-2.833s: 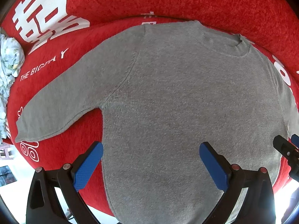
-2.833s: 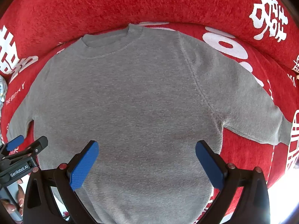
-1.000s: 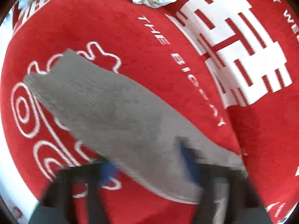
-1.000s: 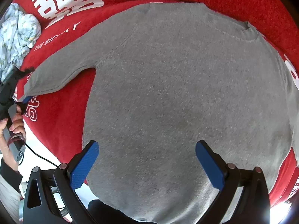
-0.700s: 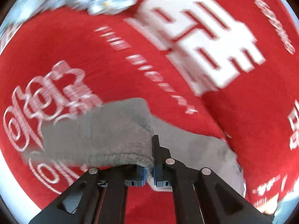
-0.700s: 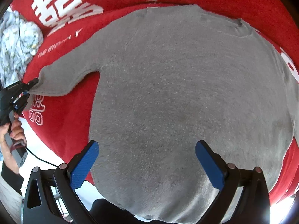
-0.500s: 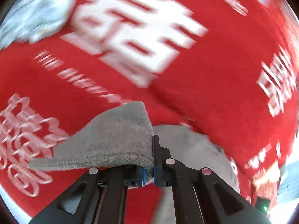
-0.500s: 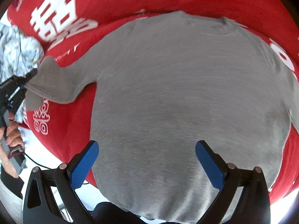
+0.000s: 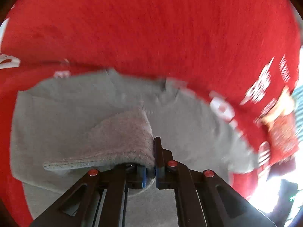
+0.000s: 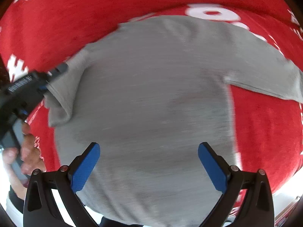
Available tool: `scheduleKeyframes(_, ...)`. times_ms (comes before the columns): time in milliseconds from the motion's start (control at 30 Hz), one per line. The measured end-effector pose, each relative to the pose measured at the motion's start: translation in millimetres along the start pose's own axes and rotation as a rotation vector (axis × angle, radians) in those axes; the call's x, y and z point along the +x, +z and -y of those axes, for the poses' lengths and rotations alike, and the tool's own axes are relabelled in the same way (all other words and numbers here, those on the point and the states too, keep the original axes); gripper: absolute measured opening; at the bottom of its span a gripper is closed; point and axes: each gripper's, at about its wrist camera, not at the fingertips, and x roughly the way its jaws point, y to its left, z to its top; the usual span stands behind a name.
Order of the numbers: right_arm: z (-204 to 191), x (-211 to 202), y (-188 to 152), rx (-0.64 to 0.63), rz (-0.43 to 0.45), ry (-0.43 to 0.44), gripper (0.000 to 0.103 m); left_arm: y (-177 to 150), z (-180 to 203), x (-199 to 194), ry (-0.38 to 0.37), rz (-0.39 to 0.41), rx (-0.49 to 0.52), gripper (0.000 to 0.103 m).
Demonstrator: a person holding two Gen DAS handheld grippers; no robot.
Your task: Fold small clothes
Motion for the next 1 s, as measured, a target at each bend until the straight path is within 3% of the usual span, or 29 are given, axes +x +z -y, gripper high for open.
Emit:
scheduleKeyframes(133,26,8,6,0.024,-0.008,-0.023,0.103,-14,9,35,0.084,-0.091,0.034,0.006)
scheduleKeyframes(200,28,11,9,0.027,-0.011,-0.032,0.103,-19,8,30,0.096,-0.076,0.041,0.009)
scheduleKeyframes(267,23,12,13,0.018,-0.007,-0.036,0.103,-18,9,19,0.129,-0.078,0.036,0.033)
scheduleKeyframes(300,15,11,17,-0.005,0.001,-0.046,0.103,-19,7,10,0.137,-0.070,0.026,0.069)
scheduleKeyframes(333,9,10,20,-0.029,0.011,-0.053,0.103,-20,2,-5,0.143,-0.036,0.018,0.085)
scheduleKeyframes(433,-29,4,30,-0.157,0.075,-0.045,0.103,-20,-22,-47,0.195,0.030,0.016,0.084)
scheduleKeyframes(533,-90,8,37,-0.350,0.135,-0.053,0.103,-21,-72,-82,0.322,0.065,-0.019,0.084)
scheduleKeyframes(633,-152,26,34,-0.574,0.176,-0.138,0.103,-18,-129,-87,0.442,0.022,-0.101,0.084)
scheduleKeyframes(700,-179,42,25,-0.724,0.195,-0.215,0.101,-21,-167,-85,0.457,-0.015,-0.176,0.084)
scheduleKeyframes(767,-208,70,16,-0.890,0.214,-0.350,0.089,-25,-192,-79,0.458,-0.041,-0.237,0.084)
scheduleKeyframes(833,-224,93,13,-1.015,0.234,-0.498,0.055,-30,-202,-70,0.459,-0.055,-0.251,0.084)
scheduleKeyframes(867,-225,100,17,-1.036,0.230,-0.524,0.017,-34,-204,-65,0.465,-0.063,-0.247,0.084)
scheduleKeyframes(900,-227,99,23,-1.015,0.233,-0.514,0.005,-38,-207,-66,0.467,-0.068,-0.243,0.084)
scheduleKeyframes(1000,-198,63,59,-0.731,0.272,-0.300,0.005,-41,-201,-65,0.468,-0.050,-0.234,0.085)
